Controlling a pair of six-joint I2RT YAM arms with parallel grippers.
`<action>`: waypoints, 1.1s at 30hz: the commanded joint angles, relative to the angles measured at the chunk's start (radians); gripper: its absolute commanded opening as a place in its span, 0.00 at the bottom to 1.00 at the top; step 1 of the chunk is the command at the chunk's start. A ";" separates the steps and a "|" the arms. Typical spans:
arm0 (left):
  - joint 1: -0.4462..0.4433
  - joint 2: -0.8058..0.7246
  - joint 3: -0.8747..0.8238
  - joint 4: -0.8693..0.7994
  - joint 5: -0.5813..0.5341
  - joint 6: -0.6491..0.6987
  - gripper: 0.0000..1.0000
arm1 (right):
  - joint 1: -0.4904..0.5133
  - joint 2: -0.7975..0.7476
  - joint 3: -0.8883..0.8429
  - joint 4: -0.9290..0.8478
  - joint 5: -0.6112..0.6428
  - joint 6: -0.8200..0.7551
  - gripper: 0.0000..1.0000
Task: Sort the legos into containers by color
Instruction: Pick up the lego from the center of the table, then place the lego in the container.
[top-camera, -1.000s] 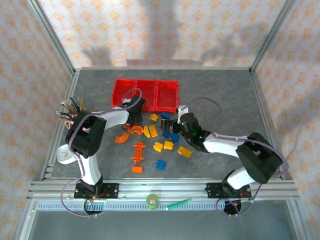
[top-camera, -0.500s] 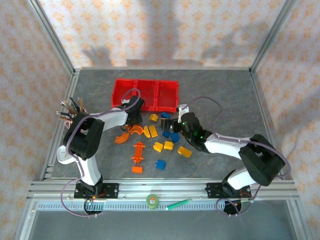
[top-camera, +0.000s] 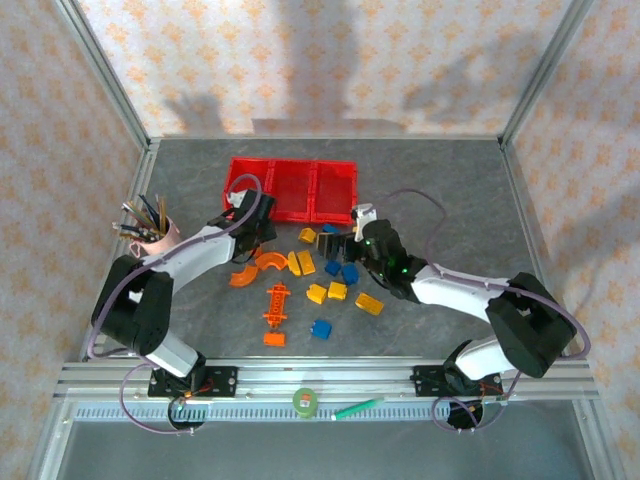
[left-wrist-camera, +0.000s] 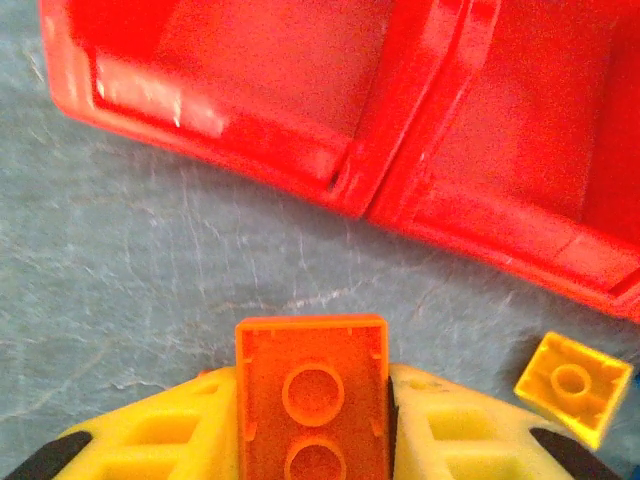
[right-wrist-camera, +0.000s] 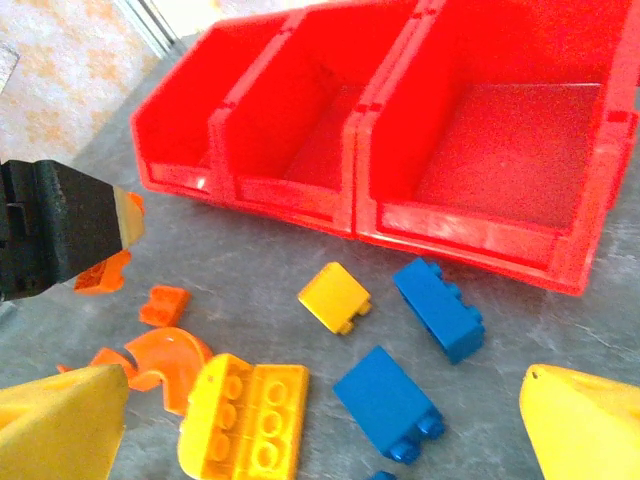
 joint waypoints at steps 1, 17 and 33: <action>0.037 -0.002 0.087 -0.030 -0.076 0.057 0.34 | 0.005 0.010 0.057 -0.010 -0.020 0.051 1.00; 0.187 0.439 0.592 -0.093 -0.045 0.241 0.35 | 0.005 0.062 0.190 -0.089 0.043 0.078 1.00; 0.170 0.184 0.382 -0.096 0.087 0.210 0.61 | 0.005 -0.017 0.151 -0.187 -0.044 0.063 1.00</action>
